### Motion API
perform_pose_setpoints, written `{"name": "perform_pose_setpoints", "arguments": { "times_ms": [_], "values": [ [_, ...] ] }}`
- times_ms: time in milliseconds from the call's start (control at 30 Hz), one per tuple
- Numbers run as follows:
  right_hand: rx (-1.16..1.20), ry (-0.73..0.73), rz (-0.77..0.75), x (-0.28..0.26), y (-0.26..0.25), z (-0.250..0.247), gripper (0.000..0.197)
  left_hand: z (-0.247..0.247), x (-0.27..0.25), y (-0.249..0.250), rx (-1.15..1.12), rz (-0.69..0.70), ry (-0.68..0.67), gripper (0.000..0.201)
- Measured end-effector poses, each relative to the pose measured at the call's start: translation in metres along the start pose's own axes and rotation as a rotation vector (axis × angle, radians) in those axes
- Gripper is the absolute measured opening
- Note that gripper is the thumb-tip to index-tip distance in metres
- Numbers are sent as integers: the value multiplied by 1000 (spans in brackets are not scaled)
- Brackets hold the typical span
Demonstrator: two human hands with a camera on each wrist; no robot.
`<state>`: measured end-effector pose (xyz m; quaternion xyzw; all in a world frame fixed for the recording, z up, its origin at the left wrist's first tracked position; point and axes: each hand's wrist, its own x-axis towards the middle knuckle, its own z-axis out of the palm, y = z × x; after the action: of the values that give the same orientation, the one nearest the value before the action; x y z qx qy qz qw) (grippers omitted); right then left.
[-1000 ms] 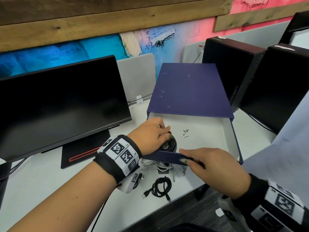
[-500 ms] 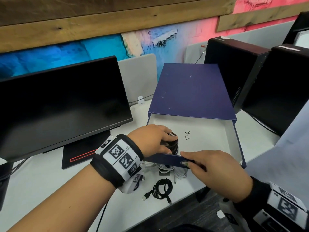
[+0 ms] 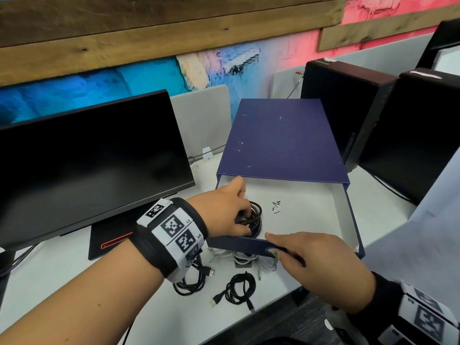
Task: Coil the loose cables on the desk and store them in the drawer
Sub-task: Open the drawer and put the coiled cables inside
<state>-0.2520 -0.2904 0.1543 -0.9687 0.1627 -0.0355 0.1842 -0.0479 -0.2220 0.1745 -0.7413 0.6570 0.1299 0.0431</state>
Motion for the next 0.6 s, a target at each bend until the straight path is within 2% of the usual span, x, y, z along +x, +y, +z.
{"name": "perform_pose_setpoints", "arguments": {
  "times_ms": [133, 300, 400, 500, 600],
  "values": [
    [25, 30, 6, -1, 1, 3, 45, 3, 10, 1, 25, -5, 37, 37],
    [32, 47, 8, -2, 2, 5, 50, 5, 29, 3, 66, -37, 175, 32],
    [23, 51, 12, -2, 4, 8, 52, 8, 35, 0, 102, -72, 188, 32],
    [38, 59, 5, -2, 3, 7, 46, 11, 36, -6, 28, -104, 194, 35],
    [43, 68, -1, -2, 3, 7, 54, 10, 37, -7, 42, -133, 203, 38]
  ]
}}
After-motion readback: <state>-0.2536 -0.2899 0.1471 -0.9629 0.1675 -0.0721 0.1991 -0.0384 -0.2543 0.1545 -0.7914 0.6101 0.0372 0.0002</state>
